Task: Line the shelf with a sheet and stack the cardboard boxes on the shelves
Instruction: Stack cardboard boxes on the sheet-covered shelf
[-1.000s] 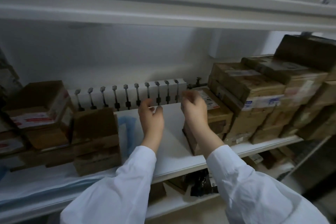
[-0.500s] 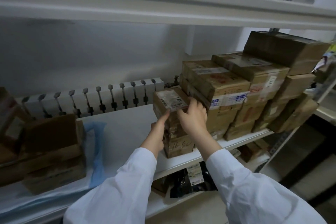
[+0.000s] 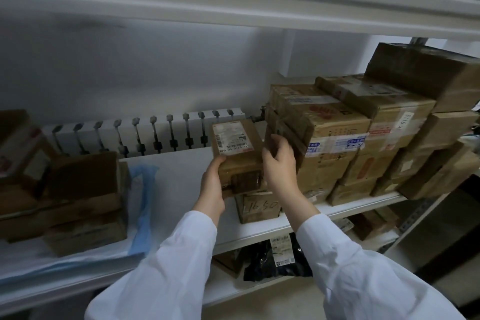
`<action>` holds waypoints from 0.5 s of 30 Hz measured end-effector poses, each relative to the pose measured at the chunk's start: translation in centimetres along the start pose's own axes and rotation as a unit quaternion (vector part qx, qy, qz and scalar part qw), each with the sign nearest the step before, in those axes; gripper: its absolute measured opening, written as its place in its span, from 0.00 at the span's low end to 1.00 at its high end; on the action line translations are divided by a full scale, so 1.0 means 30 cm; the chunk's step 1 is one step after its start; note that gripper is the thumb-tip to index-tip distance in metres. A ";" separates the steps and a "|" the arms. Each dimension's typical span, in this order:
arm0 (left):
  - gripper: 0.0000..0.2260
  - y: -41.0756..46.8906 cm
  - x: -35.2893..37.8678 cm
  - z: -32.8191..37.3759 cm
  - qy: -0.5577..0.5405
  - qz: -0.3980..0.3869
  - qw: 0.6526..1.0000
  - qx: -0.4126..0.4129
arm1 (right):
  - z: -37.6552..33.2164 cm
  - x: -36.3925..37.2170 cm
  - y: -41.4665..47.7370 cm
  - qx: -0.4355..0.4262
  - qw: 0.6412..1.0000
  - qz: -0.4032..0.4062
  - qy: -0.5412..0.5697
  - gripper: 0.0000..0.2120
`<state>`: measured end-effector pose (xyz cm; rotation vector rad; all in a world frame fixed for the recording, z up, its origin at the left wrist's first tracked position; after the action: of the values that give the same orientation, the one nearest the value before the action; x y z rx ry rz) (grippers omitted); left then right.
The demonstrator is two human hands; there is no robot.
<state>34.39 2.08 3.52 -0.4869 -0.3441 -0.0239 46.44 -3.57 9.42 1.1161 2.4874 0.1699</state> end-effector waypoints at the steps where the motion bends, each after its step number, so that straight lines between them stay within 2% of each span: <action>1: 0.23 0.002 -0.015 0.009 -0.019 0.011 1.000 0.005 | 0.011 0.010 0.000 0.011 1.000 -0.007 0.004 0.20; 5: 0.22 0.006 -0.077 0.037 -0.057 0.054 0.997 0.025 | 0.065 0.059 -0.007 0.070 0.997 -0.029 0.025 0.20; 6: 0.23 0.008 -0.096 0.041 -0.068 0.061 0.996 0.022 | 0.079 0.070 -0.006 0.076 0.997 -0.020 0.010 0.20; 8: 0.21 0.010 -0.128 0.051 -0.082 0.073 0.994 0.017 | 0.108 0.086 0.002 0.069 0.993 -0.019 -0.096 0.21; 11: 0.19 0.015 -0.163 0.061 -0.104 0.067 0.992 0.011 | 0.157 0.110 -0.005 0.070 0.957 -0.090 -0.268 0.32; 15: 0.19 0.015 -0.198 0.076 -0.117 0.067 0.991 0.009 | 0.197 0.140 -0.027 0.078 0.926 -0.141 -0.342 0.48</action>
<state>28.11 3.17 3.25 -0.4948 -0.5398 0.1671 45.82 -1.34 2.52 0.6903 2.0013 -0.4381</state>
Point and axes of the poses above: each hand's wrist, its own y-axis towards the middle knuckle, its own x-axis out of the palm, z = x × y, the point moved 3 cm from there along y, towards the middle knuckle, and after that the axes turned 9 degrees about z, right-handed, at the moved point
